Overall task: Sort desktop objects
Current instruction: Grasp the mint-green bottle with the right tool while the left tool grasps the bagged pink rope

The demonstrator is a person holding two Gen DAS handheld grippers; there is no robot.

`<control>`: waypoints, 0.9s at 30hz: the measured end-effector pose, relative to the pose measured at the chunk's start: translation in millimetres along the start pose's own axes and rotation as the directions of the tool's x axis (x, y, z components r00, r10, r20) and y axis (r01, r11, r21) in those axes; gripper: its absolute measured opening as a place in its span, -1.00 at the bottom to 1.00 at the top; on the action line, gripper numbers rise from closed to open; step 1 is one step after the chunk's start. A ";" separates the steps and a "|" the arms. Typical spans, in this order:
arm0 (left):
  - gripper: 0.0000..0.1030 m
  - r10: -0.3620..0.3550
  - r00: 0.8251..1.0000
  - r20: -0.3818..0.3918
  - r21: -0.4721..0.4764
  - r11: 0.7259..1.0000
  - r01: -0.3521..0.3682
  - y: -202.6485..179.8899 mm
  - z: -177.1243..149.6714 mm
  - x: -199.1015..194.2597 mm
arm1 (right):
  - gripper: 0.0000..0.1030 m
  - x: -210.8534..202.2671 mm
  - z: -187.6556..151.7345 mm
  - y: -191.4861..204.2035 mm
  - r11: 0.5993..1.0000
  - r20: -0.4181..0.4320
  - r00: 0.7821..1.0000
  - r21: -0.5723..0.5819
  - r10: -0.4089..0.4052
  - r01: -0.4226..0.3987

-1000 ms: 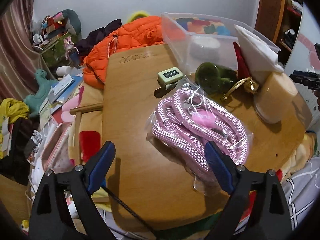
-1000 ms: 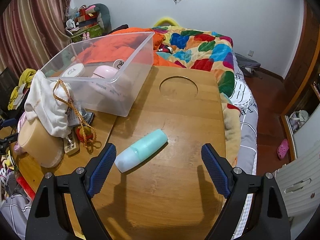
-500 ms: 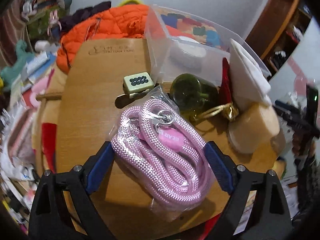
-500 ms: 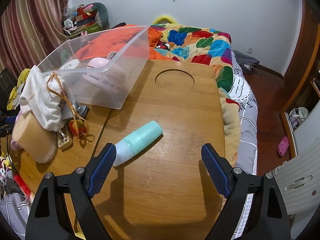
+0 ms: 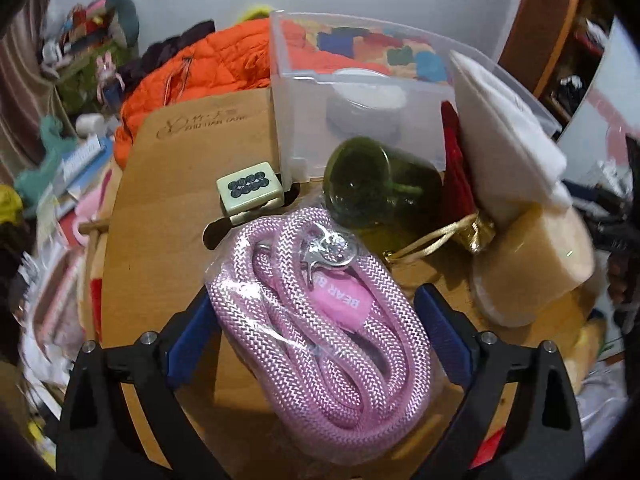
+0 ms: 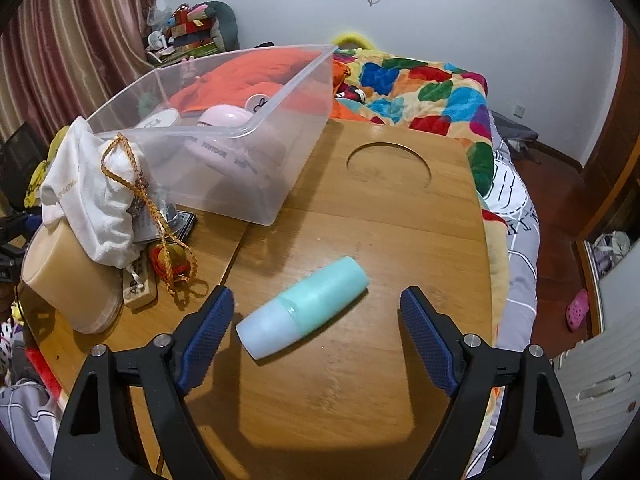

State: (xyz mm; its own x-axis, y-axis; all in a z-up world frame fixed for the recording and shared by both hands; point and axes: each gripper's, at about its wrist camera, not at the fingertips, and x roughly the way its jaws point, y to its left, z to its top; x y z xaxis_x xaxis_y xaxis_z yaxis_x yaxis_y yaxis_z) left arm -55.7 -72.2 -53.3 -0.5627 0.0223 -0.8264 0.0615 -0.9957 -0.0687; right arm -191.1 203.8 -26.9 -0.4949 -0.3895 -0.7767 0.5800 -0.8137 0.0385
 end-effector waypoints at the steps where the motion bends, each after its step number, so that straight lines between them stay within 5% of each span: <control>1: 0.87 0.009 1.000 0.009 0.010 1.000 -0.009 -1.8 -1.7 0.1 | 0.50 2.1 -0.1 1.2 1.000 -0.003 1.000 -0.006 0.003 -0.003; 8: 0.88 0.049 0.998 0.051 0.051 0.997 -0.051 -0.9 -15.2 -4.6 | 0.21 4.9 -3.4 13.7 0.998 0.015 1.000 -0.057 -0.020 0.020; 17: 0.88 0.085 0.995 0.048 -0.005 0.996 -0.085 20.4 -21.3 -13.6 | -0.52 -1.0 -7.2 21.1 0.996 0.023 0.999 -0.087 0.027 -0.025; 19: 0.87 0.086 0.995 0.059 -0.008 0.996 -0.086 18.8 -17.7 -10.8 | -0.56 -1.5 -6.2 19.7 0.996 0.017 0.998 -0.068 0.062 -0.060; 27: 0.24 0.098 0.985 0.139 -0.027 0.995 -0.095 10.7 -16.2 -12.3 | -0.56 -5.0 -11.6 23.5 0.995 0.013 0.997 -0.058 0.077 -0.077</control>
State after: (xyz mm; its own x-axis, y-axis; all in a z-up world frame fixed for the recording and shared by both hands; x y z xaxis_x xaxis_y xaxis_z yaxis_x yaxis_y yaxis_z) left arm -34.8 -81.7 -52.9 -0.6631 -0.0877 -0.7434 0.1366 -0.9906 -0.0051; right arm -167.5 191.7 -29.4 -0.4568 -0.4569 -0.7633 0.6530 -0.7549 0.0611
